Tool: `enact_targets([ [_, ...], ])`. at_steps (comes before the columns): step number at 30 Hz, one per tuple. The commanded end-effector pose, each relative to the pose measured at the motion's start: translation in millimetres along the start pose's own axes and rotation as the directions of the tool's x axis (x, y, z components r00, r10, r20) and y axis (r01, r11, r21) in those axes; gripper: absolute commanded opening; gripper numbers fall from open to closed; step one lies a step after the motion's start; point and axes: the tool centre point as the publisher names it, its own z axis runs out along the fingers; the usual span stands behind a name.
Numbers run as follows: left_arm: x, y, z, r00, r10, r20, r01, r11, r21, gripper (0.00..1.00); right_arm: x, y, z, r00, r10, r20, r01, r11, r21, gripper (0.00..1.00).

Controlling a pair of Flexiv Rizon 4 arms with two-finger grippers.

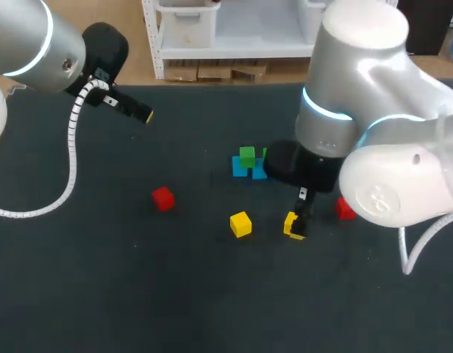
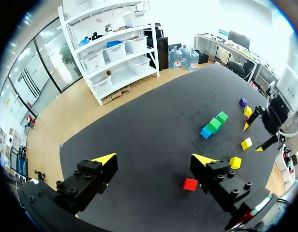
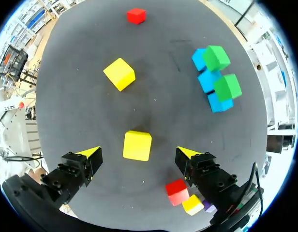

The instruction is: Place the blue cubes, place green cubes on the blue cubes, place the yellow cubes on the green cubes, then place the red cubes on the yellow cubes, and place purple cube on the red cubes.

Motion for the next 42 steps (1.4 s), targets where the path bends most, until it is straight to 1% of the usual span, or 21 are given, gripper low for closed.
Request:
enact_targets([
  [1,0.9,1.2,0,1.0,0.002,0.003,-0.002,1.0,0.005,1.0,-9,2,6,1.0,-0.01,-0.027,0.01,1.0,0.007,1.0],
  [5,0.9,1.2,0,1.0,0.002,0.003,-0.002,1.0,0.005,1.0,-10,3,15,0.999,-0.013,-0.047,0.014,1.0,0.006,1.0],
  [6,0.9,1.2,0,1.0,0.002,0.003,-0.002,1.0,0.005,1.0,-9,3,15,0.999,-0.011,-0.05,0.011,1.0,0.005,0.92],
  [8,0.9,1.2,0,1.0,0.002,0.003,-0.002,1.0,0.005,1.0,-8,3,17,0.998,-0.009,-0.064,0.01,1.0,0.011,0.55],
  [9,0.9,1.2,0,1.0,0.002,0.003,-0.002,1.0,0.005,1.0,-8,3,18,0.998,-0.009,-0.066,0.01,1.0,0.011,0.48],
  [14,0.9,1.2,0,1.0,0.002,0.003,-0.002,1.0,0.005,1.0,-5,2,17,0.997,-0.002,-0.08,0.003,1.0,0.02,0.32],
  [16,0.9,1.2,0,1.0,0.002,0.003,-0.002,1.0,0.005,1.0,-5,2,16,0.996,-0.002,-0.084,0.004,1.0,0.029,0.21],
  [18,0.9,1.2,0,1.0,0.002,0.003,-0.002,1.0,0.005,1.0,-5,2,13,0.996,-0.005,-0.086,0.008,0.999,0.038,0.03],
  [19,0.9,1.2,0,1.0,0.002,0.003,-0.002,1.0,0.005,1.0,-5,2,12,0.996,-0.009,-0.091,0.013,0.999,0.044,0.0],
  [25,0.9,1.2,0,1.0,0.002,0.003,-0.002,1.0,0.005,1.0,-7,-2,-5,0.992,-0.051,-0.116,0.057,0.997,0.053,0.0],
  [29,0.9,1.2,0,1.0,0.002,0.003,-0.002,1.0,0.005,1.0,-12,-4,-30,0.985,-0.131,-0.115,0.138,0.989,0.054,0.0],
  [31,0.9,1.2,0,1.0,0.002,0.003,-0.002,1.0,0.005,1.0,-14,-6,-45,0.984,-0.155,-0.085,0.16,0.986,0.05,0.0],
  [34,0.9,1.2,0,1.0,0.002,0.003,-0.002,1.0,0.005,1.0,-20,-14,-66,0.981,-0.189,-0.049,0.192,0.979,0.065,0.0],
  [36,0.9,1.2,0,1.0,0.002,0.003,-0.002,1.0,0.005,1.0,-24,-22,-78,0.978,-0.206,-0.046,0.209,0.974,0.09,0.0],
  [39,0.9,1.2,0,1.0,0.002,0.003,-0.002,1.0,0.005,1.0,-34,-35,-89,0.971,-0.236,-0.044,0.239,0.965,0.109,0.0],
  [42,0.9,1.2,0,1.0,0.002,0.003,-0.002,1.0,0.005,1.0,-46,-50,-94,0.968,-0.247,-0.05,0.252,0.956,0.149,0.0],
])
